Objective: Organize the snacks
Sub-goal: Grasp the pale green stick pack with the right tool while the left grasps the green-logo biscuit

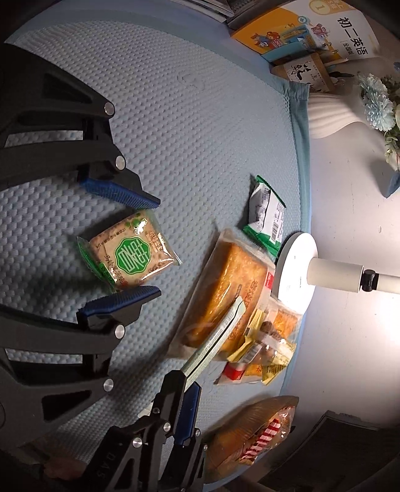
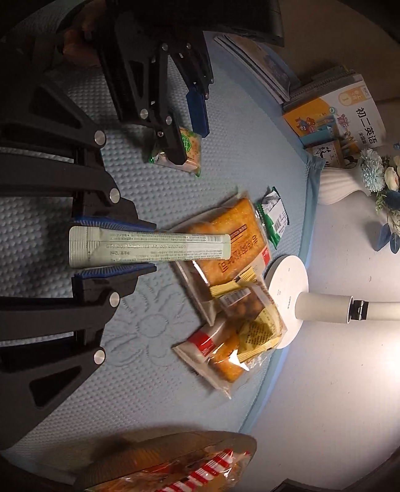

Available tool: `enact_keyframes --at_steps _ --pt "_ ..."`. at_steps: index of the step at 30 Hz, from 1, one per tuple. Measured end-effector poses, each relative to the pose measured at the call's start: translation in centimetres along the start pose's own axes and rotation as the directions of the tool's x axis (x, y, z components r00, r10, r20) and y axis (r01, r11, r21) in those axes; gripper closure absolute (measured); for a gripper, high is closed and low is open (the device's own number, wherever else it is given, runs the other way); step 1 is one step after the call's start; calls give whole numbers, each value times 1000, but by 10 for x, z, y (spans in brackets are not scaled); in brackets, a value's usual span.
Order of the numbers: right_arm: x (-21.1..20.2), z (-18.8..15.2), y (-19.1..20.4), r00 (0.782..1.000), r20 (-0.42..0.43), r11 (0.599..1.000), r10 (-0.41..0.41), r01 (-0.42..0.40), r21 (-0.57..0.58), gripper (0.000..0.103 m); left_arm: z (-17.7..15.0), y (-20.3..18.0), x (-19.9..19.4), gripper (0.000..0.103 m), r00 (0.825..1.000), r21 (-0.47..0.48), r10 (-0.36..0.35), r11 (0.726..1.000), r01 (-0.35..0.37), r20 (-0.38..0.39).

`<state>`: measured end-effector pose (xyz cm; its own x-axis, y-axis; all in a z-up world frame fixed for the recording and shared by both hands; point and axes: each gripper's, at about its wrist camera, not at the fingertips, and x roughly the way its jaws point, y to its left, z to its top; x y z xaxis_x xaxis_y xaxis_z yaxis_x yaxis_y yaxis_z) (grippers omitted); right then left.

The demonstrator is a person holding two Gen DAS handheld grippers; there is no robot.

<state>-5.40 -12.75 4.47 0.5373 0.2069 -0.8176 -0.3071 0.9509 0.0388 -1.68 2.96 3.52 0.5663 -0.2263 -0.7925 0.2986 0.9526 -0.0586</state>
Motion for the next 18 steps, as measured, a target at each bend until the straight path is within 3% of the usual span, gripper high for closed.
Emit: enact_keyframes --at_steps 5,7,10,15,18 --pt "-24 -40 -22 995 -28 992 -100 102 75 83 -22 -12 -15 49 999 -27 -36 999 36 4" --pt "-31 -53 -37 991 -43 983 -126 131 130 83 -27 -17 -18 42 999 -41 -34 999 34 8" --pt "-36 -68 -56 990 -69 971 -121 132 201 82 -33 -20 -21 30 999 -56 -53 997 52 -4" --pt "-39 -83 -68 996 -80 964 -43 63 257 82 -48 -27 -32 29 988 -68 -151 987 148 -34" --pt "-39 -88 -64 996 -83 968 -46 65 242 80 -55 -33 -38 29 966 -72 -249 967 244 -64"
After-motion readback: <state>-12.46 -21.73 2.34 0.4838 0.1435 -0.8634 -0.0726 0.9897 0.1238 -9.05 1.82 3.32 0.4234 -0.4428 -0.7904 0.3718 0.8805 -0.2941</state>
